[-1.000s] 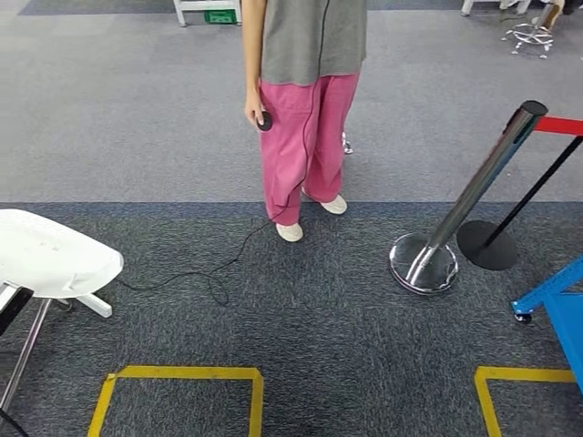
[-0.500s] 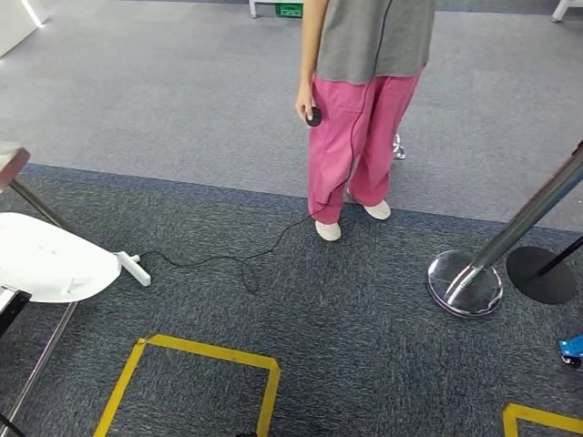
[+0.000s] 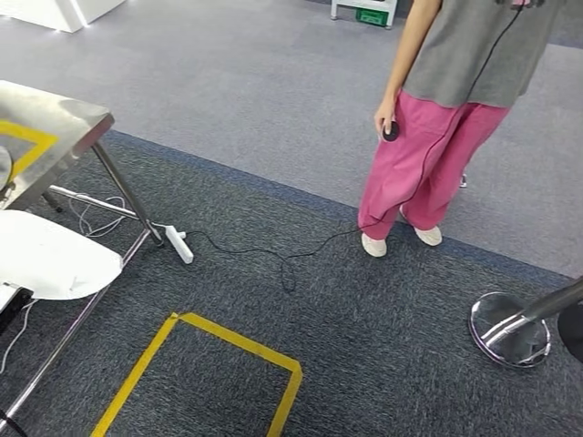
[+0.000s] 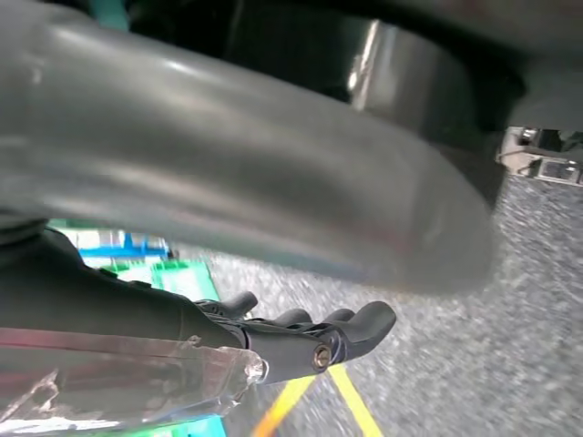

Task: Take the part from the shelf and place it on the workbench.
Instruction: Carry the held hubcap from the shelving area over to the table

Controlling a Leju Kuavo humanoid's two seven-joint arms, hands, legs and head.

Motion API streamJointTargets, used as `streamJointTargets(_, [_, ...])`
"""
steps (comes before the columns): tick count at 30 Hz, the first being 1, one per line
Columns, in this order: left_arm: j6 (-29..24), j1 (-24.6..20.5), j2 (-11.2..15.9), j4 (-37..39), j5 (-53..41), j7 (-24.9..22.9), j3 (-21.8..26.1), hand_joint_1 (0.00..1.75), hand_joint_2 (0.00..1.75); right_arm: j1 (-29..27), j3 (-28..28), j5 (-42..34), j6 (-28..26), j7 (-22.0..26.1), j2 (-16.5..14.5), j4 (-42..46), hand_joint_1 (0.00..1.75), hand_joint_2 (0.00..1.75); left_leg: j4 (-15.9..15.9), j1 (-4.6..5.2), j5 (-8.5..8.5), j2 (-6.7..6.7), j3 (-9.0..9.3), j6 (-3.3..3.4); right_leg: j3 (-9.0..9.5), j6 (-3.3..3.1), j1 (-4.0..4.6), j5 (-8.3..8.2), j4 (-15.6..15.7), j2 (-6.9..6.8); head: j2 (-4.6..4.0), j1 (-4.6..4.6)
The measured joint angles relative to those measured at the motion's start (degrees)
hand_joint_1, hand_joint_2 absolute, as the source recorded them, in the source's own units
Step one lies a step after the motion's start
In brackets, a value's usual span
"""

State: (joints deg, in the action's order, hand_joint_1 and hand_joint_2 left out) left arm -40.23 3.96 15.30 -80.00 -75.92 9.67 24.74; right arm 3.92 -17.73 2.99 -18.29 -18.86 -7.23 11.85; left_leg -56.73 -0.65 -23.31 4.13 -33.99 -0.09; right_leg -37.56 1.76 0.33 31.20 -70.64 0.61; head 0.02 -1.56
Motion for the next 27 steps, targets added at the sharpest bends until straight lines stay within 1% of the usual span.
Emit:
streamJointTargets(1, [-0.01, 0.0, 0.01, 0.0, 0.05, -0.02, -0.01, 1.75, 1.75, 0.02, 0.0, 0.0, 0.0, 0.0, 0.0, -0.01, 0.0, 0.0, -0.06, -0.08, 0.01, 0.79, -0.01, -0.17, 1.83, -0.01, -0.17, -1.92, 4.07, 1.3, 0.0, 0.01])
streamJointTargets(2, [0.0, -0.02, 0.03, 0.0, 0.16, -0.03, -0.01, 1.75, 1.75, 0.01, 0.0, 0.0, -0.01, -0.01, 0.0, -0.01, 0.0, 0.0, -0.23, -0.1, 0.0, 1.59, -0.13, -0.43, 3.47, -0.03, -0.38, -3.26, 7.62, 2.65, 0.0, -0.02])
streamJointTargets(3, [0.0, -0.03, 0.04, 0.0, 0.28, -0.04, -0.02, 1.75, 1.75, 0.0, 0.0, 0.0, -0.02, -0.01, 0.0, -0.02, 0.0, 0.0, -0.32, -0.16, 0.08, 2.29, -0.34, -0.78, 4.57, -0.1, -0.5, -3.91, 9.89, 3.66, 0.0, -0.03])
streamJointTargets(4, [0.01, -0.01, 0.08, 0.0, 0.4, -0.05, -0.03, 1.75, 1.75, 0.01, 0.0, 0.0, -0.03, -0.01, 0.0, -0.02, 0.0, 0.0, -0.32, -0.23, 0.24, 2.98, -0.58, -1.19, 5.05, -0.27, -0.52, -3.97, 10.84, 4.14, 0.0, -0.06])
streamJointTargets(5, [0.01, 0.07, 0.11, 0.0, 0.5, -0.05, -0.03, 1.75, 1.75, 0.02, 0.0, 0.0, -0.04, -0.01, 0.0, -0.02, 0.0, 0.0, -0.23, -0.3, 0.46, 3.65, -0.78, -1.59, 5.19, -0.55, -0.42, -4.0, 10.98, 3.7, 0.0, -0.08])
streamJointTargets(6, [0.01, 0.21, 0.17, 0.0, 0.57, -0.05, -0.03, 1.75, 1.75, 0.04, 0.0, 0.0, -0.04, -0.08, -0.01, -0.02, 0.0, 0.0, -0.07, -0.42, 0.67, 4.02, -0.93, -1.91, 5.28, -0.93, -0.39, -4.17, 11.05, 2.97, 0.0, -0.08])
streamJointTargets(7, [0.01, 0.38, 0.25, 0.0, 0.69, -0.06, -0.01, 1.75, 1.75, 0.06, 0.0, 0.0, -0.04, -0.22, -0.01, -0.02, 0.0, 0.0, -0.16, -0.35, 0.62, 3.21, -1.08, -2.17, 5.35, -1.3, -0.4, -4.34, 11.21, 2.33, 0.0, -0.14])
streamJointTargets(8, [0.01, 0.44, 0.34, 0.0, 0.81, -0.07, 0.0, 1.75, 1.75, 0.06, 0.0, 0.0, -0.04, -0.36, -0.02, -0.02, 0.0, 0.0, -1.06, -0.21, -0.03, 1.6, -1.57, -2.35, 5.43, -1.68, -0.43, -4.49, 11.43, 1.63, 0.0, -0.28])
streamJointTargets(9, [0.01, 0.39, 0.43, 0.0, 0.92, -0.07, -0.02, 1.75, 1.75, 0.04, 0.0, 0.0, -0.04, -0.49, -0.02, -0.02, 0.0, 0.0, -3.24, -0.06, -1.38, -0.36, -2.64, -2.5, 5.46, -1.99, -0.46, -4.61, 11.63, 0.87, 0.0, -0.4])
streamJointTargets(10, [0.01, 0.3, 0.46, 0.01, 1.02, -0.08, -0.08, 1.75, 1.75, -0.01, 0.0, 0.0, -0.04, -0.55, -0.02, -0.02, 0.0, 0.0, -6.61, 0.08, -3.19, -2.3, -4.23, -2.65, 5.46, -2.2, -0.36, -4.63, 11.72, 0.11, 0.0, -0.55])
streamJointTargets(11, [0.01, 0.2, 0.48, 0.03, 1.09, -0.08, -0.16, 1.75, 1.75, -0.1, 0.0, 0.0, -0.04, -0.55, -0.01, -0.02, 0.0, 0.0, -10.57, 0.07, -5.06, -3.17, -6.12, -2.77, 5.42, -2.36, -0.28, -4.6, 11.75, -0.73, 0.0, -0.61])
streamJointTargets(12, [0.01, 0.19, 0.43, 0.08, 1.17, -0.08, -0.25, 1.75, 1.75, -0.19, 0.0, 0.0, -0.04, -0.55, -0.01, -0.03, 0.0, 0.0, -13.97, 0.05, -6.31, -3.44, -7.73, -2.85, 5.38, -2.43, -0.24, -4.55, 11.75, -1.57, 0.0, -0.62])
streamJointTargets(13, [0.02, 0.25, 0.4, 0.14, 1.28, -0.09, -0.3, 1.75, 1.75, -0.27, 0.0, -0.01, -0.04, -0.55, -0.01, -0.03, 0.0, 0.0, -15.64, 0.03, -6.47, -3.5, -8.48, -2.89, 5.38, -2.46, -0.21, -4.47, 11.75, -2.41, 0.0, -0.64])
streamJointTargets(14, [0.02, 0.3, 0.37, 0.19, 1.38, -0.09, -0.31, 1.75, 1.75, -0.31, 0.0, -0.01, -0.04, -0.55, -0.01, -0.03, 0.0, 0.0, -15.13, 0.03, -5.59, -3.57, -8.14, -2.9, 5.43, -2.46, -0.2, -4.39, 11.75, -3.22, 0.0, -0.63])
streamJointTargets(15, [0.02, 0.32, 0.37, 0.23, 1.45, -0.1, -0.31, 1.75, 1.75, -0.32, 0.0, -0.01, -0.04, -0.55, -0.01, -0.03, 0.0, 0.0, -12.6, 0.04, -3.95, -3.88, -6.74, -2.86, 5.52, -2.39, -0.2, -4.3, 11.75, -4.0, 0.0, -0.64])
streamJointTargets(16, [0.02, 0.34, 0.4, 0.24, 1.5, -0.11, -0.31, 1.75, 1.75, -0.29, 0.0, -0.01, -0.04, -0.55, -0.01, -0.03, 0.0, 0.0, -8.85, 0.08, -2.07, -4.96, -4.61, -2.79, 5.68, -2.26, -0.13, -4.17, 11.75, -4.71, 0.0, -0.64])
streamJointTargets(17, [0.02, 0.23, 0.45, 0.24, 1.52, -0.12, -0.31, 1.75, 1.75, -0.26, 0.0, 0.0, -0.04, -0.55, -0.01, -0.02, 0.0, 0.0, -5.03, 0.3, -0.87, -6.37, -2.52, -2.66, 5.83, -2.04, 0.06, -3.95, 11.67, -5.35, 0.0, -0.73])
streamJointTargets(18, [0.02, 0.18, 0.49, 0.24, 1.53, -0.13, -0.34, 1.75, 1.75, -0.22, 0.0, 0.0, -0.05, -0.55, -0.01, -0.02, 0.0, 0.0, -2.24, 0.46, -0.22, -7.44, -1.02, -2.37, 5.93, -1.78, 0.3, -3.72, 11.67, -5.95, 0.0, -0.72])
streamJointTargets(19, [0.02, 0.21, 0.52, 0.24, 1.55, -0.13, -0.37, 1.75, 1.75, -0.18, 0.0, 0.0, -0.05, -0.55, 0.0, -0.02, 0.0, 0.0, -0.68, 0.62, -0.13, -8.11, -0.23, -2.05, 6.12, -1.51, 0.53, -3.48, 11.71, -6.57, 0.0, -0.74])
streamJointTargets(20, [0.02, 0.29, 0.54, 0.24, 1.57, -0.14, -0.39, 1.75, 1.75, -0.14, 0.0, 0.0, -0.06, -0.55, 0.0, -0.02, 0.0, 0.0, -0.18, 0.78, -0.36, -7.82, -0.1, -1.67, 6.35, -1.24, 0.68, -3.28, 11.82, -7.24, 0.0, -0.75])
streamJointTargets(21, [0.02, 0.47, 0.56, 0.24, 1.58, -0.14, -0.4, 1.75, 1.75, -0.07, 0.0, 0.0, -0.07, -0.55, 0.0, -0.01, 0.0, 0.0, -0.15, 0.69, -0.29, -6.97, -0.12, -1.23, 6.63, -0.97, 0.72, -3.11, 12.0, -7.97, 0.0, -0.7])
streamJointTargets(22, [0.01, 0.65, 0.6, 0.24, 1.6, -0.15, -0.38, 1.75, 1.75, -0.02, 0.0, -0.01, -0.07, -0.57, 0.0, 0.01, 0.0, 0.0, -0.02, 0.56, -0.2, -6.26, -0.05, -0.92, 6.82, -0.63, 0.64, -2.83, 11.85, -7.89, 0.0, -0.72])
streamJointTargets(23, [0.01, 0.71, 0.63, 0.24, 1.61, -0.16, -0.37, 1.75, 1.75, 0.0, 0.0, -0.01, -0.08, -0.6, 0.0, 0.02, 0.0, 0.0, 0.1, 0.4, -0.09, -5.55, 0.03, -0.55, 6.54, -0.29, 0.52, -2.12, 10.9, -6.78, 0.0, -0.61])
streamJointTargets(24, [0.0, 0.69, 0.64, 0.24, 1.62, -0.17, -0.39, 1.75, 1.75, -0.03, 0.0, -0.02, -0.1, -0.56, 0.0, 0.03, 0.0, 0.0, 0.22, 0.19, 0.01, -4.86, 0.12, -0.21, 5.59, 0.02, 0.38, -0.88, 8.73, -5.11, 0.0, -0.47])
streamJointTargets(25, [-0.01, 0.69, 0.62, 0.24, 1.62, -0.18, -0.45, 1.75, 1.75, -0.06, 0.0, -0.02, -0.12, -0.51, 0.01, 0.03, 0.0, 0.0, 0.25, 0.07, 0.04, -4.21, 0.12, 0.03, 3.92, 0.25, 0.22, 0.82, 5.28, -3.05, 0.0, -0.26])
streamJointTargets(26, [-0.01, 0.67, 0.58, 0.24, 1.62, -0.19, -0.53, 1.75, 1.75, -0.11, 0.0, -0.02, -0.13, -0.44, 0.01, 0.03, 0.0, 0.0, 0.24, 0.03, 0.04, -3.48, 0.09, 0.2, 1.77, 0.36, 0.14, 2.64, 1.05, -1.62, 0.0, -0.1])
streamJointTargets(27, [-0.01, 0.72, 0.52, 0.25, 1.61, -0.19, -0.63, 1.75, 1.75, -0.17, 0.0, -0.02, -0.13, -0.32, 0.01, 0.02, 0.0, 0.0, 0.22, 0.03, 0.03, -2.68, 0.07, 0.27, -0.26, 0.41, 0.12, 3.87, -2.64, -1.0, 0.0, -0.01])
